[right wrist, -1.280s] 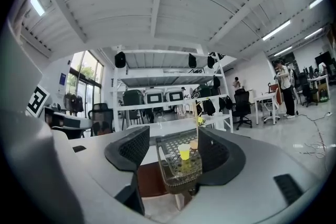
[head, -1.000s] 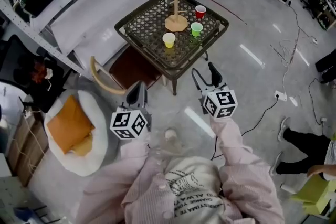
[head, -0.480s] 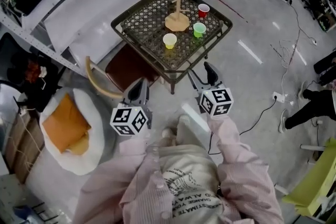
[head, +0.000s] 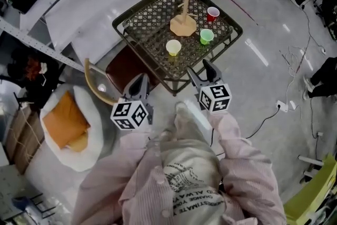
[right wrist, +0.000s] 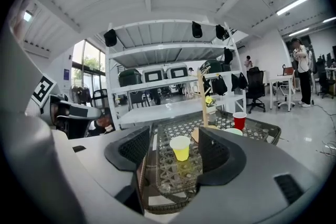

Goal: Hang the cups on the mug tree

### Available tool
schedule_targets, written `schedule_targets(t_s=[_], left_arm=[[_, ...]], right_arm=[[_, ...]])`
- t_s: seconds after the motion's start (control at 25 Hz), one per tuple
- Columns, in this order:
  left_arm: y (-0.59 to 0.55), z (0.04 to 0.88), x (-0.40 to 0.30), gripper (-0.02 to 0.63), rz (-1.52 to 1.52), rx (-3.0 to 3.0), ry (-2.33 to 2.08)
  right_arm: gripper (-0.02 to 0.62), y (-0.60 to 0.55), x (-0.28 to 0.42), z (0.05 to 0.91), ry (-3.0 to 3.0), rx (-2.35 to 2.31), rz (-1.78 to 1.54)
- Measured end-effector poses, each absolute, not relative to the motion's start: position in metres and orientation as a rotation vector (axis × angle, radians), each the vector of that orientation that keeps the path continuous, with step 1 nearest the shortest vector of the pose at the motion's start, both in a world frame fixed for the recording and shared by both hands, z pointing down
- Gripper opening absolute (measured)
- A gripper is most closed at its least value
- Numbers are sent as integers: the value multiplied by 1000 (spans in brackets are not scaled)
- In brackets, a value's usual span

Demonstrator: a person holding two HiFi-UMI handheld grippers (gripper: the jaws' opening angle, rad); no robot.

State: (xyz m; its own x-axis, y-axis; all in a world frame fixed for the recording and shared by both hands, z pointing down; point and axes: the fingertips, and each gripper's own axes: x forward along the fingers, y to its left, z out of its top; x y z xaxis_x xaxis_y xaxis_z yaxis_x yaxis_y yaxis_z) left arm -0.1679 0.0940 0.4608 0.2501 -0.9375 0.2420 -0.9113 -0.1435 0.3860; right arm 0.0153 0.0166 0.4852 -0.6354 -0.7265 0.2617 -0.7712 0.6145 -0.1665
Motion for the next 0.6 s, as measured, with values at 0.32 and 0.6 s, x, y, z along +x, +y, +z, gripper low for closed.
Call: schedule_targets(t_s=[0.32,0.6], left_arm=[[48,503,-156,-2,-51,1966,-1644],[23,536,-155,-2,-39,1872,-1649]], right_arm=[[267,-28,-9,532,-2654,1051,422],[279,-57,-33,576,-2606,875,398]])
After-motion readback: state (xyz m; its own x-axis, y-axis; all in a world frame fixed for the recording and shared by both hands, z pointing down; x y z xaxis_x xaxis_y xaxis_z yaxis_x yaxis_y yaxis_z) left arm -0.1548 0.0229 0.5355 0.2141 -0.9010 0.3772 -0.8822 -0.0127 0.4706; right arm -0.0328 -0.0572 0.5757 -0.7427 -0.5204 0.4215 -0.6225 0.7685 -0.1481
